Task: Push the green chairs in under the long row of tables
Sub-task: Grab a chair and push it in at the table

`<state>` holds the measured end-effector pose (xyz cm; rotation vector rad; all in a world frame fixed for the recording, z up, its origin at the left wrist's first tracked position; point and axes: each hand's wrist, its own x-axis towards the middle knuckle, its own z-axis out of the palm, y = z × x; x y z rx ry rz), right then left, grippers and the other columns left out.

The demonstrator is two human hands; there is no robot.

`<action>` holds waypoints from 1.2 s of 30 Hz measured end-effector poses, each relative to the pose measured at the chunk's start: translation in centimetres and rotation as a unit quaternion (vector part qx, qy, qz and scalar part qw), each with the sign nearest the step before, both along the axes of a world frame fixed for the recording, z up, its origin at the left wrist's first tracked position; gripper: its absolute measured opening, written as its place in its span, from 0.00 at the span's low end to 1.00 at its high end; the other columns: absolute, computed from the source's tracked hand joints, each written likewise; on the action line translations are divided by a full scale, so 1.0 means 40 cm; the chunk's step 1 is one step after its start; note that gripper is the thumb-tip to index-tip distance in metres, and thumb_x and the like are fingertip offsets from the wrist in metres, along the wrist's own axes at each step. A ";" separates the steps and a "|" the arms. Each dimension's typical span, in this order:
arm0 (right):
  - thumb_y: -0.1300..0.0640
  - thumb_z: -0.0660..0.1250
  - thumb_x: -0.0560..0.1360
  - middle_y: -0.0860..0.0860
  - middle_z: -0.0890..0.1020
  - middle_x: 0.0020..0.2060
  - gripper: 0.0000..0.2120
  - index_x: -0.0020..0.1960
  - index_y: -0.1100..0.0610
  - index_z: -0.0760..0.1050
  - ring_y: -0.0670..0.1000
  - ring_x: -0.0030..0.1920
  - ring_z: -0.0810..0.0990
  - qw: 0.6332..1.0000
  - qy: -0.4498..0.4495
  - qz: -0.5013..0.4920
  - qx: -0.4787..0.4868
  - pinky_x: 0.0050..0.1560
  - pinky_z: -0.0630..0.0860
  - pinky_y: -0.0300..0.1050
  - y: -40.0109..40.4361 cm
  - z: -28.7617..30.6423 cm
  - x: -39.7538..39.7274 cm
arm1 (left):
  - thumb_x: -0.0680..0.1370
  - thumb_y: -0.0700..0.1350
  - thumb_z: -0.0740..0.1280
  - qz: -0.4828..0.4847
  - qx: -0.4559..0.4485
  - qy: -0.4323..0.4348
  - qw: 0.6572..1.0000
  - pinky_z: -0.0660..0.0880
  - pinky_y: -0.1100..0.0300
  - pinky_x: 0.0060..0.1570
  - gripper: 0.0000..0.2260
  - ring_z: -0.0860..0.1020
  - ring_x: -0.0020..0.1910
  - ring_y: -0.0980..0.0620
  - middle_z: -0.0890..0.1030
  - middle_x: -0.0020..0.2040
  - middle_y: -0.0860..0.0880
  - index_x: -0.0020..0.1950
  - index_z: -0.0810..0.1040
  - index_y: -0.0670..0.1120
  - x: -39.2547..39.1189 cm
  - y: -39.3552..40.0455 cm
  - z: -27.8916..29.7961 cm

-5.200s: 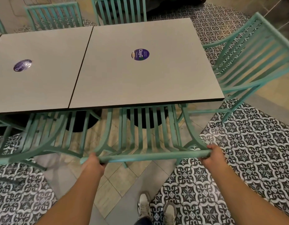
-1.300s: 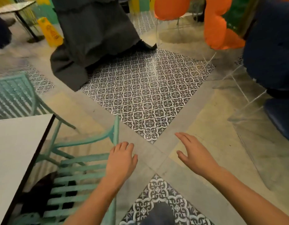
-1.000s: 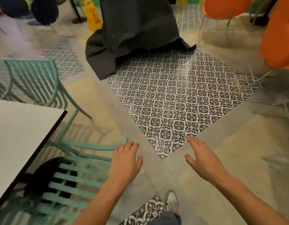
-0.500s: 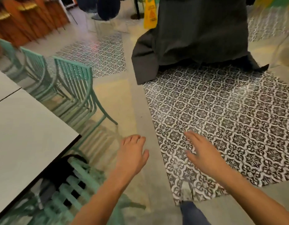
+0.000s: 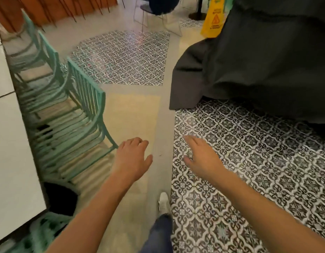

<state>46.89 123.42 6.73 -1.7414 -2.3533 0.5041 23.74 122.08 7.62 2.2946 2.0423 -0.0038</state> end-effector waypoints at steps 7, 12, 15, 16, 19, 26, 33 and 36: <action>0.53 0.64 0.76 0.53 0.67 0.72 0.31 0.76 0.55 0.59 0.55 0.71 0.64 0.997 -0.010 0.072 0.006 0.72 0.62 0.50 0.484 0.003 -0.085 | 0.77 0.57 0.62 0.069 -0.007 -0.020 0.997 0.68 0.50 0.62 0.22 0.73 0.63 0.45 0.75 0.65 0.49 0.69 0.72 0.50 -0.080 0.406 -0.018; 0.52 0.63 0.77 0.53 0.65 0.73 0.31 0.77 0.54 0.57 0.54 0.72 0.63 0.994 0.002 0.104 0.020 0.71 0.59 0.46 0.782 0.041 -0.138 | 0.77 0.56 0.63 0.103 0.005 -0.002 0.995 0.69 0.50 0.61 0.21 0.75 0.61 0.44 0.77 0.63 0.48 0.67 0.74 0.49 -0.134 0.668 0.019; 0.52 0.62 0.78 0.52 0.63 0.74 0.31 0.77 0.53 0.56 0.53 0.73 0.61 0.990 0.004 0.141 0.025 0.71 0.57 0.45 0.990 0.041 -0.175 | 0.77 0.56 0.63 0.124 0.014 0.012 0.992 0.70 0.49 0.61 0.21 0.75 0.60 0.44 0.78 0.62 0.47 0.67 0.75 0.49 -0.166 0.852 0.018; 0.52 0.61 0.78 0.52 0.63 0.74 0.30 0.77 0.53 0.55 0.53 0.73 0.60 0.987 0.008 0.156 0.027 0.72 0.57 0.44 1.072 0.036 -0.192 | 0.77 0.57 0.63 0.134 0.012 0.013 0.991 0.69 0.49 0.62 0.21 0.75 0.61 0.45 0.77 0.62 0.48 0.67 0.74 0.49 -0.178 0.920 0.015; 0.52 0.61 0.78 0.53 0.62 0.75 0.30 0.78 0.53 0.55 0.53 0.74 0.59 0.977 0.007 0.208 0.037 0.73 0.54 0.44 1.274 0.022 -0.251 | 0.78 0.57 0.60 0.173 0.012 0.032 0.984 0.67 0.51 0.62 0.22 0.72 0.63 0.46 0.75 0.65 0.49 0.70 0.71 0.50 -0.209 1.079 0.002; 0.52 0.61 0.78 0.53 0.62 0.75 0.31 0.78 0.53 0.54 0.54 0.74 0.59 0.935 0.008 0.353 0.033 0.73 0.56 0.47 1.676 0.039 -0.464 | 0.76 0.56 0.65 0.302 0.012 0.033 0.953 0.69 0.50 0.62 0.21 0.74 0.61 0.44 0.78 0.61 0.47 0.65 0.75 0.48 -0.302 1.336 0.012; 0.53 0.62 0.77 0.53 0.64 0.74 0.30 0.76 0.55 0.57 0.54 0.73 0.60 0.864 0.001 0.502 0.040 0.72 0.56 0.46 1.882 0.024 -0.767 | 0.76 0.57 0.65 0.434 -0.001 0.046 0.900 0.70 0.50 0.60 0.21 0.75 0.60 0.45 0.77 0.61 0.48 0.65 0.74 0.48 -0.460 1.439 -0.002; 0.53 0.64 0.75 0.54 0.69 0.70 0.29 0.74 0.56 0.62 0.56 0.69 0.66 0.827 0.005 0.560 0.048 0.70 0.62 0.49 1.921 -0.002 -0.921 | 0.76 0.55 0.64 0.490 -0.017 0.036 0.871 0.69 0.50 0.63 0.21 0.74 0.62 0.46 0.76 0.63 0.48 0.67 0.73 0.49 -0.543 1.465 -0.027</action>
